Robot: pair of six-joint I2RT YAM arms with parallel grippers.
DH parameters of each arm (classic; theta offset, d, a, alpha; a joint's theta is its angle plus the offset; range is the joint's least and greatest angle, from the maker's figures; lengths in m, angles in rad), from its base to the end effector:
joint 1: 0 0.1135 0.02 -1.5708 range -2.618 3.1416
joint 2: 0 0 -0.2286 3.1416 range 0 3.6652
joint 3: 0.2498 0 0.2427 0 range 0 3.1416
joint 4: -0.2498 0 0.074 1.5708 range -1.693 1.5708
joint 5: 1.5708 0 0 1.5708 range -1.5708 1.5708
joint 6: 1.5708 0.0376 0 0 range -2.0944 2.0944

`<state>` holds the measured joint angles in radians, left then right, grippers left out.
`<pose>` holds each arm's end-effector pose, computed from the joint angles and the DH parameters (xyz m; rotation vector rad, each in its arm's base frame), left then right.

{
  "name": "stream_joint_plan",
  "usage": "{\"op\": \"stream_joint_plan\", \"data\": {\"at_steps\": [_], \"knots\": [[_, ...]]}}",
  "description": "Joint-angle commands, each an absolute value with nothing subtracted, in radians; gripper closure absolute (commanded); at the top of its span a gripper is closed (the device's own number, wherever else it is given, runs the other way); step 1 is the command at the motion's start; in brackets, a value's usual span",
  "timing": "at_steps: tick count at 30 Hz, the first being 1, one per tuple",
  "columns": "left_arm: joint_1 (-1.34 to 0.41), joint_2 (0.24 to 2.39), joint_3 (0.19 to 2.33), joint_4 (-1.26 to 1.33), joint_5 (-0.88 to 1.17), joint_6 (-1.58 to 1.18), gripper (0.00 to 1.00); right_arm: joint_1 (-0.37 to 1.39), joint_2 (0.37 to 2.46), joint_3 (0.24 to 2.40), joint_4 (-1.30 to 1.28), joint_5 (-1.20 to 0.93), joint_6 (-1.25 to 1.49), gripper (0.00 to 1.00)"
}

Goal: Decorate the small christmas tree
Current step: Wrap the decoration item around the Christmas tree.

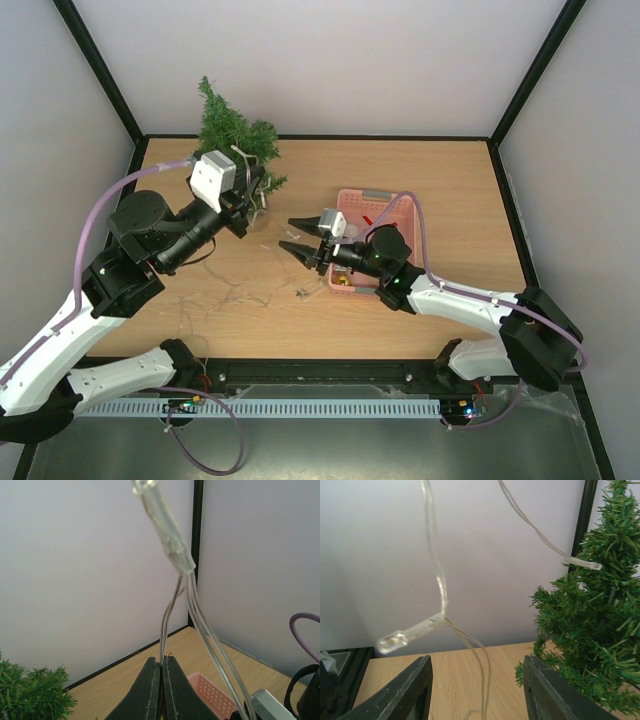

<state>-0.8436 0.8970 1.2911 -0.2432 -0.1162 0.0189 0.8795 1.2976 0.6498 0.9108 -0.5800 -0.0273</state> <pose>0.1239 -0.1327 0.4546 0.5150 1.3531 -0.5966 0.1651 0.2318 0.2670 -1.0559 0.9760 1.0867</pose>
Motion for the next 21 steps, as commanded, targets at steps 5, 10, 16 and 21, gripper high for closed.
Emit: {"op": "stream_joint_plan", "data": {"at_steps": [5,10,16,21], "knots": [[-0.842,0.888,1.273,-0.195,-0.179,0.015,0.97,0.886,1.334,0.698,0.982,-0.513,-0.056,0.54],[-0.838,0.885,1.256,-0.171,-0.175,0.002,0.97,0.886,1.345,0.720,0.974,-0.494,-0.086,0.54],[-0.827,0.867,1.241,-0.166,-0.204,-0.004,0.97,0.886,1.311,0.724,0.879,-0.486,-0.132,0.98],[-0.787,0.873,1.278,-0.219,-0.290,-0.044,0.98,0.886,1.174,0.761,0.726,-0.328,-0.092,0.98]]}}
